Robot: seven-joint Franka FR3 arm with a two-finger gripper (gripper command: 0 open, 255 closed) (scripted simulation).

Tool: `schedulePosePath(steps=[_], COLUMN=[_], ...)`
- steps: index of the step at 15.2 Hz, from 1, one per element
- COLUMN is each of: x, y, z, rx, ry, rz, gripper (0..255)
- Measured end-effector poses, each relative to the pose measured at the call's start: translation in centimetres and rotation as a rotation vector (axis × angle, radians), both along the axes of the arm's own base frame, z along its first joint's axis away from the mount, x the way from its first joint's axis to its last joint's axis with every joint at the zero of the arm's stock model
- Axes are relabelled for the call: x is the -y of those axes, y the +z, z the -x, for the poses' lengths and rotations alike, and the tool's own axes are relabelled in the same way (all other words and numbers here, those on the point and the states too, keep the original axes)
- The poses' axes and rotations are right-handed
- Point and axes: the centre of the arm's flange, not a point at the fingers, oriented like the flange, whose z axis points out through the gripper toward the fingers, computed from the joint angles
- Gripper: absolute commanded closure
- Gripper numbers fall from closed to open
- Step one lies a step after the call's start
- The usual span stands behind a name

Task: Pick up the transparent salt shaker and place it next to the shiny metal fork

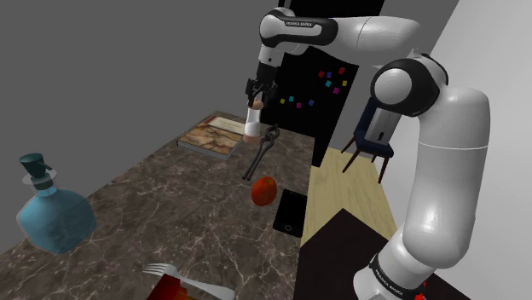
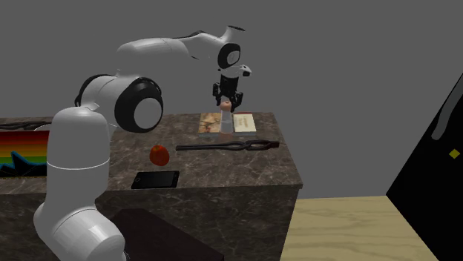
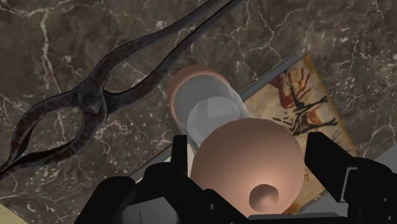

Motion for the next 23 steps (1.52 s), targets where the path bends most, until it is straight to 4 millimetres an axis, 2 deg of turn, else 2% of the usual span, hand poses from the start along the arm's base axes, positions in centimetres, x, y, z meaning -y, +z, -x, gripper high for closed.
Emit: schedulePosePath(steps=[11,17,20,23], x=[-0.4,-5.9,-9.4,-12.3], y=[5.5,8.2,9.7,11.0], z=[0.1,3.8,5.7,8.3], rx=[0.0,0.0,0.0,0.0], ry=[0.0,0.001,0.002,0.001], rz=[0.0,0.0,-0.001,0.0], gripper=[255,255,255,255])
